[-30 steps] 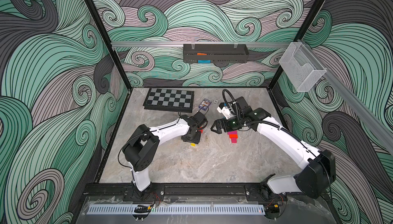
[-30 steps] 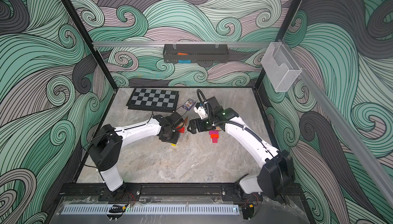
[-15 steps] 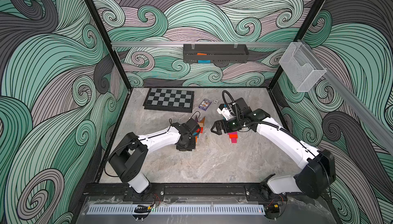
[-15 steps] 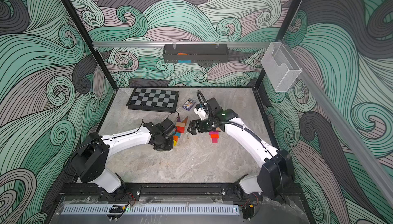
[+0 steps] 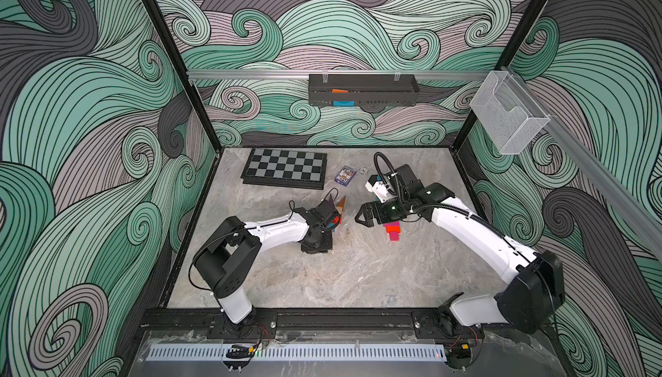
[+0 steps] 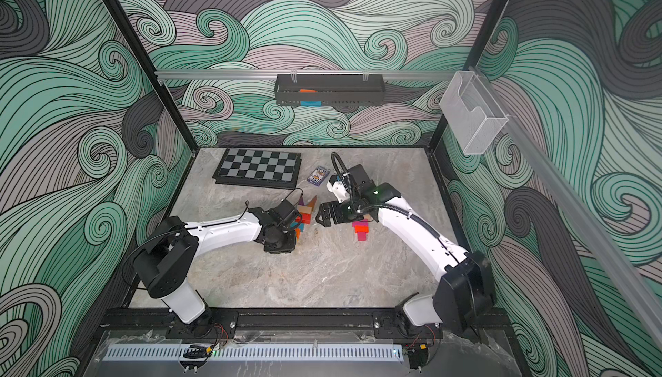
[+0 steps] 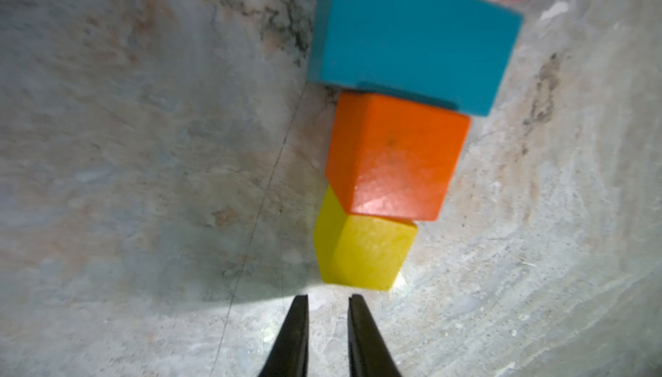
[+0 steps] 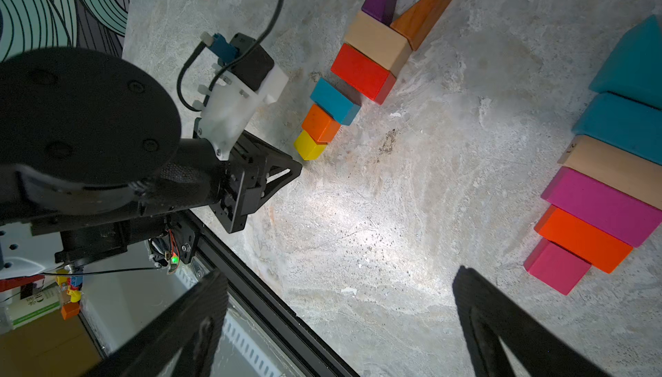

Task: Assemble a carrot with building blocks
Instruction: Assemble the building block at the center of the board.

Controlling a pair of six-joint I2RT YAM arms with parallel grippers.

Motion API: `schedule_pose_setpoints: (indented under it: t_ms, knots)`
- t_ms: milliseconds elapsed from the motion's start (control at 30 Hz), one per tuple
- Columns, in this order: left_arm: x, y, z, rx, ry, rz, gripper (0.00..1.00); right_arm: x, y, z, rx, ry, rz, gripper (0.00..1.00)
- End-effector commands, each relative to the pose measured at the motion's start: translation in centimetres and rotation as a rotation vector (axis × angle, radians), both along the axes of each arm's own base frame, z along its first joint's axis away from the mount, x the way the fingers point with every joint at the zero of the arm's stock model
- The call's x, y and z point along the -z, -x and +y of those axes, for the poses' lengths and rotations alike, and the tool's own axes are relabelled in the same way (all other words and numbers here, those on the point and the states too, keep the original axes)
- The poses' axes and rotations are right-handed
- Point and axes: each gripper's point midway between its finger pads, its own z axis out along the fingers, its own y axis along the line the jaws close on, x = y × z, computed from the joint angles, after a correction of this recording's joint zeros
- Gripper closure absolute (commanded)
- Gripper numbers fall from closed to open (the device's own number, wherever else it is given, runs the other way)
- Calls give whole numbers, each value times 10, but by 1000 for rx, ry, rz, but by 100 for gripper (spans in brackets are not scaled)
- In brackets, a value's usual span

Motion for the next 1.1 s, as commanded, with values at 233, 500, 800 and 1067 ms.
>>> schedule_pose_setpoints:
  t_ms: [233, 500, 800, 1067]
  knots:
    - [2, -12, 5, -18, -56, -26, 79, 1, -1, 5, -20, -14, 5, 1]
    - [3, -19, 4, -12, -70, -44, 79, 1, -1, 5, -20, -12, 1, 1]
    - [6, -24, 5, -8, -88, -57, 79, 1, -2, 6, -21, -16, 1, 1]
    - [5, -29, 3, -2, -90, -73, 79, 2, -3, 7, -22, -15, 3, 1]
